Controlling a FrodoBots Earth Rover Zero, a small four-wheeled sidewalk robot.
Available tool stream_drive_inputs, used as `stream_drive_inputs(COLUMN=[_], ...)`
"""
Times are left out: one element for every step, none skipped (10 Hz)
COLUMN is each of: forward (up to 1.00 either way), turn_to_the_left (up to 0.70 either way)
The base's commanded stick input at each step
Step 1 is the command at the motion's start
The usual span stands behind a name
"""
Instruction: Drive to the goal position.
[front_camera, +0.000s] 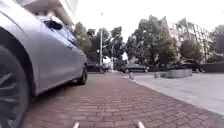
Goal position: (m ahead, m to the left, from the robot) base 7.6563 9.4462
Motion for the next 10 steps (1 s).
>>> stream_drive_inputs(forward=[0.70,0.70,0.70,0.70,0.70,0.70,0.70,0.70,0.70,0.70], turn_to_the_left=[0.00,0.00,0.00,0.00,0.09,0.14,0.14,0.14,0.00,0.00])
